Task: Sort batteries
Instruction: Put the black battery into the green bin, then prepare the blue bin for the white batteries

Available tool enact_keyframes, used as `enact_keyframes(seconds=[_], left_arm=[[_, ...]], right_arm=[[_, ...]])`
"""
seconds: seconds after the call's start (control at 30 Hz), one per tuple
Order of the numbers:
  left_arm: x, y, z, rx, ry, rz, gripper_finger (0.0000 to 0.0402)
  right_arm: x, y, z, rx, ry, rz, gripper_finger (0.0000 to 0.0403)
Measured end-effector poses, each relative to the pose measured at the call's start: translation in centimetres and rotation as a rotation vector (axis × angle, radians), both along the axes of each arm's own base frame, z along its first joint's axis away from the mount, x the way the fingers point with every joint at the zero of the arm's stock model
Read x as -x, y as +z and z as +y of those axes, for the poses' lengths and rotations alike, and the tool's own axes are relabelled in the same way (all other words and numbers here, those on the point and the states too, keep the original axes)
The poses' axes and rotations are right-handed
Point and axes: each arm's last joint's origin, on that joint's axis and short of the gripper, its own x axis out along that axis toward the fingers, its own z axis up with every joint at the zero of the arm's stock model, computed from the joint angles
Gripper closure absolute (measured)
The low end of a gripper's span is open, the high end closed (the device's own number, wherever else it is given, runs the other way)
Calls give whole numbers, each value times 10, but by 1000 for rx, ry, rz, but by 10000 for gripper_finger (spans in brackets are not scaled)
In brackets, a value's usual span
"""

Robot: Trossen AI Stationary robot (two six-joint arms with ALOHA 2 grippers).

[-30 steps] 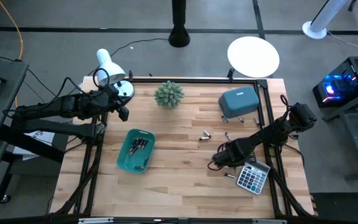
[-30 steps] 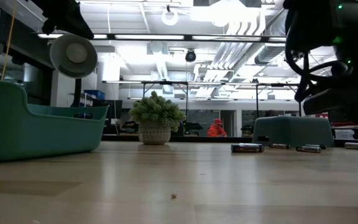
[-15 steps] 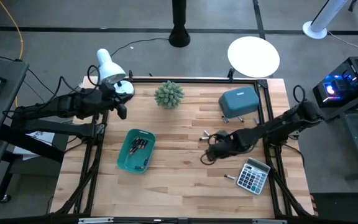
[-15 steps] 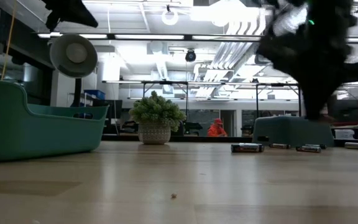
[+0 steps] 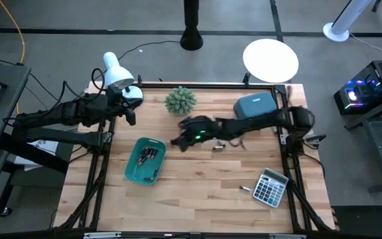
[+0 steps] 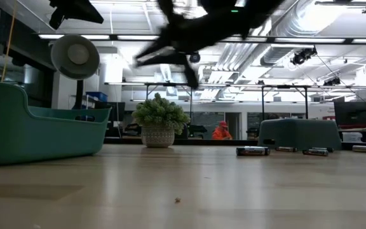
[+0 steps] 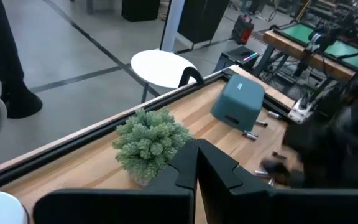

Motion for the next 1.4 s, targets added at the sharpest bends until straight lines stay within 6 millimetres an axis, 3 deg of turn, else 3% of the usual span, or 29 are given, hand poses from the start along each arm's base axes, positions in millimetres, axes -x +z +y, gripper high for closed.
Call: enact_keyframes(seconds=[0.17,0.3,0.5,0.67,0.8,0.93,1.07,1.23,1.4], left_arm=[[0,0,0,4,2,-4,402],[1,0,0,5,-4,-6,401],[1,0,0,-35,-26,25,402],[1,0,0,-87,-49,65,402],[1,0,0,-117,-63,91,402],[0,-1,0,-120,-66,105,401],[-3,-3,0,-130,-74,137,402],[-17,-8,0,-105,-137,149,401],[-52,-14,0,-62,-272,99,401]], right_arm=[[-58,9,5,100,173,-44,398],[-90,10,4,154,211,-10,377],[-111,18,4,157,240,44,319],[-111,27,2,163,281,69,257],[-85,46,-10,208,290,310,234],[-35,61,-19,411,207,715,232],[7,66,-31,494,205,1023,231],[62,64,-64,440,88,1199,235],[135,59,-106,304,-268,1268,257]])
